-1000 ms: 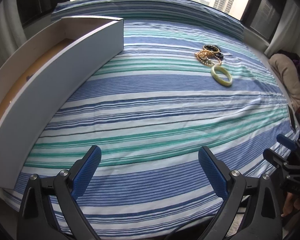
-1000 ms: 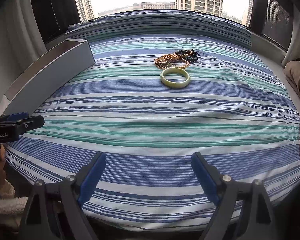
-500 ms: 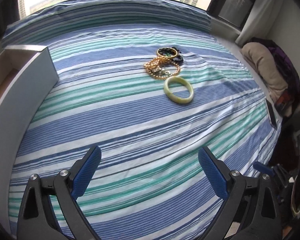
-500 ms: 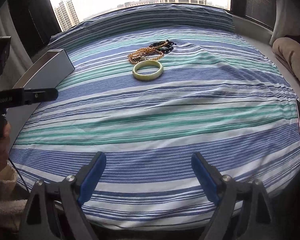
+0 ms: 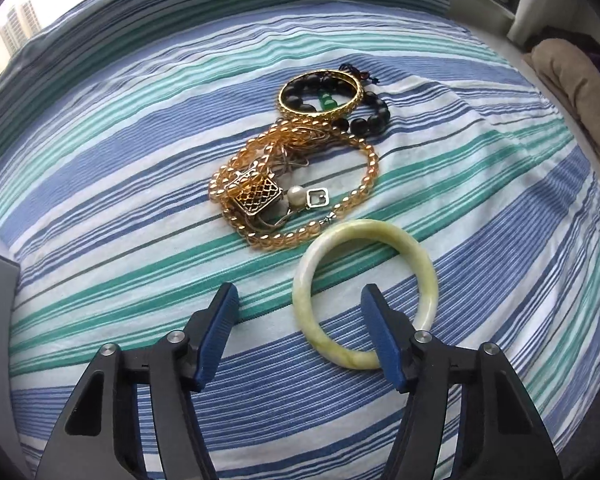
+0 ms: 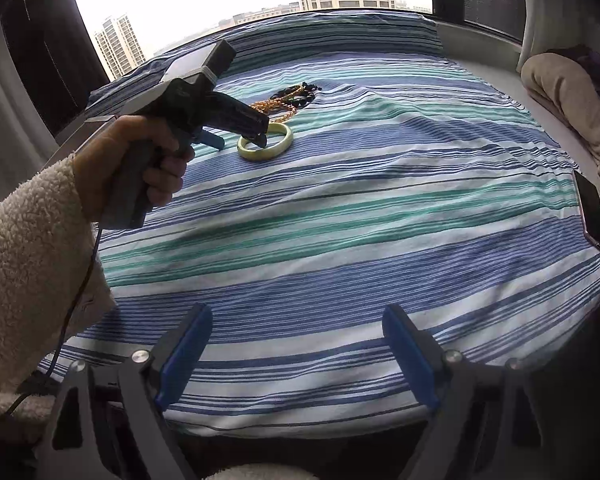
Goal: Organize jewelry
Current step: 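Grasp the pale green jade bangle with the left gripper, then lift the jade bangle with the left gripper while the right grasps the gold bangle from the pile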
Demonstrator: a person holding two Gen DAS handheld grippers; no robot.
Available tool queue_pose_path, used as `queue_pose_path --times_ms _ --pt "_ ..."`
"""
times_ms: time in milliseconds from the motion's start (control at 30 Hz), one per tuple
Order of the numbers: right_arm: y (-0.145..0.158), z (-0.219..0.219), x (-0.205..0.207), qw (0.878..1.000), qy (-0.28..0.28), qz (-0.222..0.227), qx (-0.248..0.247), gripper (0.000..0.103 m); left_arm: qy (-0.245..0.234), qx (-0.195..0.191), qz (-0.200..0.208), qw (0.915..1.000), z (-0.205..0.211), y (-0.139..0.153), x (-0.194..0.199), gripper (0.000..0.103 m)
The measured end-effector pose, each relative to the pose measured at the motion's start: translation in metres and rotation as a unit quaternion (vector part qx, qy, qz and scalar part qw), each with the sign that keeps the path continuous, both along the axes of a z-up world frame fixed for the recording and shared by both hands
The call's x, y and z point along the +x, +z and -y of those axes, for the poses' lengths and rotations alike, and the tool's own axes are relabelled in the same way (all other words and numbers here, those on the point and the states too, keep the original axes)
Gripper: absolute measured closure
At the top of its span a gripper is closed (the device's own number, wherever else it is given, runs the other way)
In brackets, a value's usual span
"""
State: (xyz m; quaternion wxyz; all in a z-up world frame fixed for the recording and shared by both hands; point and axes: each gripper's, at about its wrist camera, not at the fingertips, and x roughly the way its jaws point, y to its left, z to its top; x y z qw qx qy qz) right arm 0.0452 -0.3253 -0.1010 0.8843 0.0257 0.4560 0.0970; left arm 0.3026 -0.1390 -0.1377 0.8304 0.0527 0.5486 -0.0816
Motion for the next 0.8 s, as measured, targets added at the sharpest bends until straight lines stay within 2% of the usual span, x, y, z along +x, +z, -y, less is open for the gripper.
queue_pose_path --times_ms 100,267,433,633,800 --pt "-0.004 0.010 0.000 1.000 -0.011 -0.002 0.006 0.014 -0.009 0.006 0.008 0.9999 0.005 0.004 -0.004 0.092" --pt "-0.009 0.016 0.001 1.000 -0.017 -0.009 0.011 0.014 0.008 -0.016 -0.009 0.9998 -0.004 0.008 -0.011 0.096" --pt "-0.008 0.015 -0.003 1.000 -0.015 -0.002 0.015 0.014 0.010 -0.045 -0.008 0.9989 -0.027 0.023 -0.036 0.096" --pt "-0.009 0.012 -0.001 1.000 -0.011 -0.007 0.018 0.015 0.033 -0.063 -0.004 0.9975 -0.084 0.037 -0.074 0.096" --pt "-0.001 0.005 0.006 1.000 0.010 0.000 0.017 0.014 0.079 -0.073 -0.017 0.9941 -0.150 0.028 -0.109 0.096"
